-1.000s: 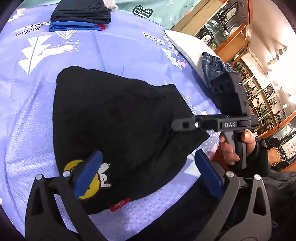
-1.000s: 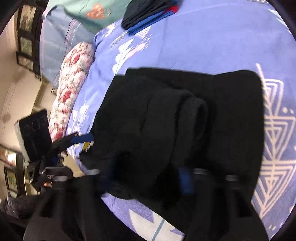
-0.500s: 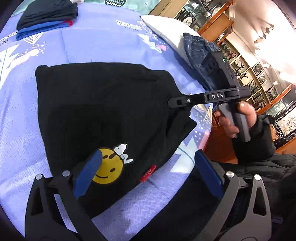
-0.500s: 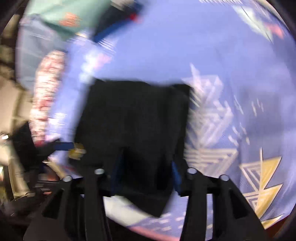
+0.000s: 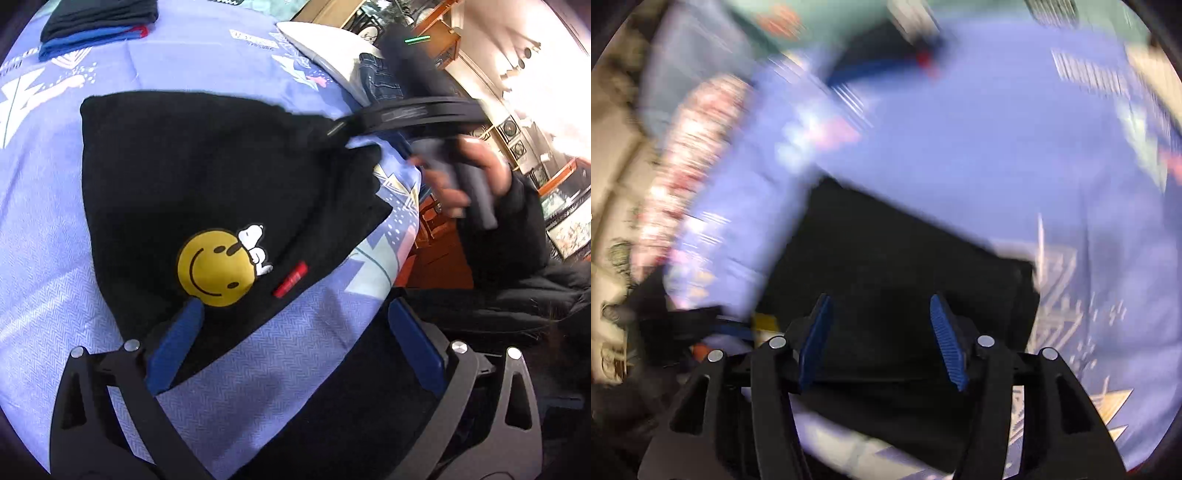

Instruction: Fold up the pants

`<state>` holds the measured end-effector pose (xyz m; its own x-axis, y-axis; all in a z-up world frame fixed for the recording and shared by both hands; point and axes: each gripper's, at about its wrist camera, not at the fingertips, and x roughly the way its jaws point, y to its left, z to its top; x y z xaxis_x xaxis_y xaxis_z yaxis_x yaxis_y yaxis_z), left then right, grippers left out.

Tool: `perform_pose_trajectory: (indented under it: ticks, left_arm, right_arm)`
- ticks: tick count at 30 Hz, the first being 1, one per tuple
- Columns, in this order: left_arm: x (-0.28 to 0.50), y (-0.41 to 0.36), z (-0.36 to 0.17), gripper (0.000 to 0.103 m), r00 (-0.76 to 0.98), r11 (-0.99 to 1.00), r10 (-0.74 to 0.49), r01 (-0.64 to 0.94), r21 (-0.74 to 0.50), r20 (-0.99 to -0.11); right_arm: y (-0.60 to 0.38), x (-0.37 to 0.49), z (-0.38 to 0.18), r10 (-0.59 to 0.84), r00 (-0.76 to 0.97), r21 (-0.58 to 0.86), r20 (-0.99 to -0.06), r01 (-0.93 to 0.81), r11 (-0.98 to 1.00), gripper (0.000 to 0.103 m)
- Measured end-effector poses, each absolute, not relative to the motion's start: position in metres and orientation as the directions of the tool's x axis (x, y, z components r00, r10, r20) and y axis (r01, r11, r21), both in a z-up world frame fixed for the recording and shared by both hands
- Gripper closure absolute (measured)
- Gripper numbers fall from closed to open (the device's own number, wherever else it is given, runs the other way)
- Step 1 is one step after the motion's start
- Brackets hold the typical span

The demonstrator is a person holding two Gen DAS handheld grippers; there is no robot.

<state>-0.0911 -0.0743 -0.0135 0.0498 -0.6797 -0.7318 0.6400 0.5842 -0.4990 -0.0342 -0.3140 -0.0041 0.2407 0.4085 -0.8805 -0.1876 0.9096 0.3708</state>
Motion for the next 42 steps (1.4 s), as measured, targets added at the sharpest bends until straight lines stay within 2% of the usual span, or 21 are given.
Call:
perform_pose_trajectory:
  ticks: [1, 3, 5, 7, 10, 13, 16, 18, 20, 22, 23, 24, 26, 28, 31, 35, 39, 42]
  left_arm:
    - [-0.092, -0.075, -0.013, 0.002, 0.05, 0.583, -0.679, 0.643, -0.496, -0.733]
    - [-0.093, -0.076, -0.012, 0.002, 0.055, 0.58, -0.679, 0.653, -0.488, -0.732]
    - [-0.094, -0.079, -0.012, 0.002, 0.063, 0.583, -0.671, 0.661, -0.473, -0.739]
    - [-0.096, -0.082, -0.013, 0.002, 0.068, 0.586, -0.662, 0.667, -0.459, -0.746]
    - [-0.099, -0.084, -0.013, 0.002, 0.079, 0.595, -0.648, 0.674, -0.438, -0.758]
    - [-0.104, -0.09, -0.013, 0.002, 0.101, 0.605, -0.622, 0.692, -0.394, -0.777]
    - [-0.104, -0.092, -0.015, 0.002, 0.11, 0.606, -0.608, 0.704, -0.37, -0.786]
    - [-0.104, -0.089, -0.012, 0.002, 0.111, 0.594, -0.627, 0.708, -0.382, -0.771]
    - [-0.099, -0.082, -0.003, 0.002, 0.13, 0.591, -0.649, 0.706, -0.389, -0.75]
    - [-0.093, -0.069, 0.012, 0.002, 0.153, 0.58, -0.69, 0.702, -0.413, -0.708]
    - [-0.089, -0.062, 0.017, 0.002, 0.164, 0.578, -0.705, 0.697, -0.425, -0.69]
    - [-0.082, -0.05, 0.023, 0.002, 0.18, 0.582, -0.722, 0.681, -0.445, -0.669]
    - [-0.063, -0.033, 0.023, 0.002, 0.192, 0.605, -0.729, 0.63, -0.487, -0.657]
    - [-0.036, -0.016, 0.006, 0.002, 0.177, 0.65, -0.713, 0.529, -0.545, -0.678]
    - [-0.008, -0.013, -0.02, 0.002, 0.124, 0.677, -0.7, 0.427, -0.599, -0.703]
    - [0.005, -0.032, -0.031, 0.002, 0.162, 0.752, -0.612, 0.425, -0.505, -0.774]
    - [0.004, -0.06, -0.033, 0.002, 0.212, 0.796, -0.534, 0.452, -0.403, -0.818]
    - [0.002, -0.07, -0.037, 0.002, 0.215, 0.8, -0.515, 0.47, -0.374, -0.83]
  right_arm:
    - [-0.317, -0.025, -0.02, 0.427, 0.188, 0.406, -0.884, -0.143, 0.903, 0.058]
    - [-0.318, -0.019, -0.009, 0.414, 0.185, 0.398, -0.892, -0.119, 0.91, 0.057]
    - [-0.302, -0.018, 0.025, 0.425, 0.25, 0.385, -0.87, -0.193, 0.902, 0.056]
    - [-0.27, -0.016, 0.062, 0.506, 0.295, 0.413, -0.811, -0.323, 0.851, 0.056]
    - [-0.221, -0.002, 0.07, 0.602, 0.265, 0.47, -0.753, -0.424, 0.774, 0.056]
    - [-0.182, 0.027, 0.038, 0.617, 0.187, 0.509, -0.764, -0.413, 0.755, 0.056]
    - [-0.172, 0.053, -0.045, 0.513, 0.058, 0.479, -0.856, -0.282, 0.831, 0.058]
    - [-0.182, 0.052, -0.043, 0.563, 0.086, 0.523, -0.822, -0.278, 0.806, 0.058]
    - [-0.203, 0.04, -0.019, 0.616, 0.143, 0.564, -0.775, -0.283, 0.775, 0.055]
    - [-0.238, 0.019, 0.021, 0.649, 0.243, 0.571, -0.721, -0.321, 0.755, 0.044]
    - [-0.258, 0.009, 0.035, 0.629, 0.294, 0.545, -0.72, -0.321, 0.774, 0.037]
    - [-0.283, -0.001, 0.049, 0.592, 0.352, 0.509, -0.725, -0.306, 0.804, 0.022]
    - [-0.334, -0.025, 0.061, 0.513, 0.443, 0.457, -0.735, -0.235, 0.858, 0.001]
    - [-0.382, -0.039, 0.051, 0.45, 0.449, 0.441, -0.772, -0.131, 0.888, 0.001]
    - [-0.428, -0.055, 0.01, 0.46, 0.394, 0.5, -0.796, -0.002, 0.866, 0.001]
    - [-0.442, -0.063, -0.03, 0.562, 0.337, 0.607, -0.755, 0.036, 0.794, 0.001]
    - [-0.426, -0.064, -0.044, 0.574, 0.327, 0.607, -0.751, -0.003, 0.795, 0.001]
    - [-0.422, -0.062, -0.039, 0.59, 0.323, 0.616, -0.74, -0.027, 0.788, 0.001]
